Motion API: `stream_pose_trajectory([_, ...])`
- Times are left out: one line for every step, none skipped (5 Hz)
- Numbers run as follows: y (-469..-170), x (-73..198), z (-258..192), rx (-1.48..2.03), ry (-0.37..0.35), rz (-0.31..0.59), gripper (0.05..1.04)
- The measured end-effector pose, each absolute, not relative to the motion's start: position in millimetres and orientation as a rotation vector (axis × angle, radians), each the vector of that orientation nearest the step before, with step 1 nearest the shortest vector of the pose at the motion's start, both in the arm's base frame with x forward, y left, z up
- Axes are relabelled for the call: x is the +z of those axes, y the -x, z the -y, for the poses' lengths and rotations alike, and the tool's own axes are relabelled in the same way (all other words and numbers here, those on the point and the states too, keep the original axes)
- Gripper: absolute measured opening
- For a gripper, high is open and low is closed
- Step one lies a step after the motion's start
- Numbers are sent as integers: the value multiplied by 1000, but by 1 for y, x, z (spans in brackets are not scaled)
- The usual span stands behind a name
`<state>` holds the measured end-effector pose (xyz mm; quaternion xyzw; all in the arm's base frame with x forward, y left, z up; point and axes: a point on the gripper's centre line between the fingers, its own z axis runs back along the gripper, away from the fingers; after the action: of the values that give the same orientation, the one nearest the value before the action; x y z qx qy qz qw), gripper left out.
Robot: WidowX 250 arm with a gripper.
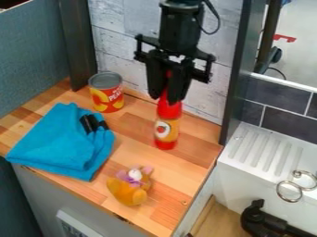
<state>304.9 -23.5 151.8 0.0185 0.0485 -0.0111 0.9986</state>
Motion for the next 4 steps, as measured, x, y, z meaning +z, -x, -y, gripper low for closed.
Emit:
stream_pose_trajectory([-298, 162, 2, 44, -43, -64, 370])
stream_pose_trajectory([-293, 156, -28, 110, -61, -58, 370])
stream_pose_trajectory([-282, 142, -43, 145, -64, -101, 370])
stream_pose_trajectory([-276, 128, -45, 137, -58, -103, 370])
